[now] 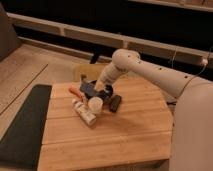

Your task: Place the white sponge in the ceramic cup

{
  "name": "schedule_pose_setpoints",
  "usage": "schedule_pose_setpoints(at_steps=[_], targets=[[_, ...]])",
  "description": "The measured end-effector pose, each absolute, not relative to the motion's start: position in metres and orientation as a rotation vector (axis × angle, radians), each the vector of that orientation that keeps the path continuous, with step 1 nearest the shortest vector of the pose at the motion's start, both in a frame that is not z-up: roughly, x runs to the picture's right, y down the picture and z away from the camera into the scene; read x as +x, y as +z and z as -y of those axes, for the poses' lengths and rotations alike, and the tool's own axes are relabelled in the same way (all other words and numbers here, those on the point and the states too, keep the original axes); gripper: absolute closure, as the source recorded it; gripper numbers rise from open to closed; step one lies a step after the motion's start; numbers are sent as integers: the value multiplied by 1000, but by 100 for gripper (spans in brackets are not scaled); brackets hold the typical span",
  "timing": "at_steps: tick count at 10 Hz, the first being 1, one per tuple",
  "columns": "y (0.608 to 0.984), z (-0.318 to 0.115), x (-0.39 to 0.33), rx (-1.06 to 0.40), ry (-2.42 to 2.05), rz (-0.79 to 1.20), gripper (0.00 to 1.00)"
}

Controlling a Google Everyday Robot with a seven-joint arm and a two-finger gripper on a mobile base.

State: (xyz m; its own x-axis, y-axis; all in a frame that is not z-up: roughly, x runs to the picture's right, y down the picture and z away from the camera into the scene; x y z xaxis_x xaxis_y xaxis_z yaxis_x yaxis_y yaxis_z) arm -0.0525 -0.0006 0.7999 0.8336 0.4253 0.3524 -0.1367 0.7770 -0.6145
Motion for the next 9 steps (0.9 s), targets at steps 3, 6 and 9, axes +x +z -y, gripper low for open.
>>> schedule_pose_setpoints(at_steps=[3,6,9], targets=[[806,-22,-60,-672,274,477,98],[807,-25,-60,-678,271,473,98],[807,-26,-62,-681,266,474,98]])
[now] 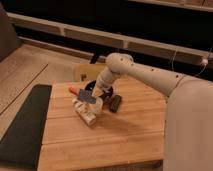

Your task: Place the white sponge in the ceramic cup

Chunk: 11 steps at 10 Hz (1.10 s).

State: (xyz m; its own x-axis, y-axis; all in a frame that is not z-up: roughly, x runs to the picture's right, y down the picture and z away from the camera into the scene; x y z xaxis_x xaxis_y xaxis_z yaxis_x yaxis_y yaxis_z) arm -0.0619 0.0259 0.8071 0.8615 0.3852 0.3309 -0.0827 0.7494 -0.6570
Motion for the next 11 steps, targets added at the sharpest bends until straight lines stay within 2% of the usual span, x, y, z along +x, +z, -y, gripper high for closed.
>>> schedule_pose_setpoints(at_steps=[7,8,11], targets=[[817,-48,-56,-716,284,429,98],[818,-50,-54,-722,293,426,95],[820,-57,-50,-739,319,424,66]])
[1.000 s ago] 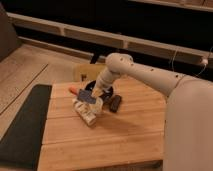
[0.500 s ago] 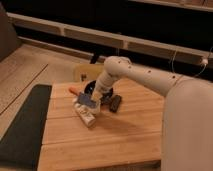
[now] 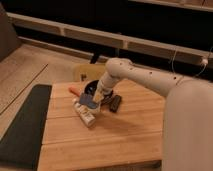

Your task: Place the white sponge in the ceramic cup

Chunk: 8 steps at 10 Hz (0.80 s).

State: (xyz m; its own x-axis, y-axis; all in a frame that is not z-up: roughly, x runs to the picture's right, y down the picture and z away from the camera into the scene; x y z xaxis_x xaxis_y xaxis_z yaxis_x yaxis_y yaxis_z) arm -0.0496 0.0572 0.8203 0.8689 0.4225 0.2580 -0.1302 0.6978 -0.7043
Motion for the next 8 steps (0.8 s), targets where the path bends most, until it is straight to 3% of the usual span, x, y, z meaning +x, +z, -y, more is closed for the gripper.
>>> schedule_pose_setpoints(at_steps=[4,8], targets=[[823,-63,-43,-754,344,424,24],[824,-64,-39,-755,351,427,20]])
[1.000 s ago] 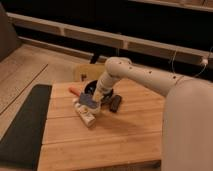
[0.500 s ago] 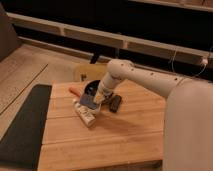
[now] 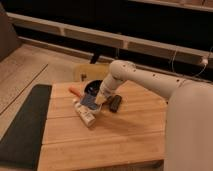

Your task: Place the white sponge in the ceramic cup

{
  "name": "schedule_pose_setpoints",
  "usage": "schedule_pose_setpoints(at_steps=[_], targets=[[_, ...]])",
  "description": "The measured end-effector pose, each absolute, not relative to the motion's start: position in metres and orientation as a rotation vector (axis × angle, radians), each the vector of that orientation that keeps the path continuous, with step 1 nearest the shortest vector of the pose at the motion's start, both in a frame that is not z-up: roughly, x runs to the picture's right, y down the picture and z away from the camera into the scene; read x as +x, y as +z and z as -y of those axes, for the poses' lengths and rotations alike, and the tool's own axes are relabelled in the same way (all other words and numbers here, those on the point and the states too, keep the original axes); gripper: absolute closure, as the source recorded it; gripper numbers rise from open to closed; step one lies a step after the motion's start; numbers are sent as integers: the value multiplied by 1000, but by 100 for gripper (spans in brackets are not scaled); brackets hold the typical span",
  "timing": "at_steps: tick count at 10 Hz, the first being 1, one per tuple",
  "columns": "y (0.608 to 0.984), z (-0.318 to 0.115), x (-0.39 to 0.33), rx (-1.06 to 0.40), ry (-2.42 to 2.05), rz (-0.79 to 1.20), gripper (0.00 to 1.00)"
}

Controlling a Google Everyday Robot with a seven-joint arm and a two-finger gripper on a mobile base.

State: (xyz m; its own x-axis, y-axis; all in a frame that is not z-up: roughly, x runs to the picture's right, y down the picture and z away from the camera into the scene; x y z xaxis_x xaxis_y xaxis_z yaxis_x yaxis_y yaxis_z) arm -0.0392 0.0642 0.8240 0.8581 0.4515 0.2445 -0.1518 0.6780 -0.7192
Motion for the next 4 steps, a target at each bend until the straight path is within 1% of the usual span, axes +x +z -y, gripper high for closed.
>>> schedule_pose_setpoints(at_steps=[4], targets=[[821,-62,-43,-750,339,440,20]])
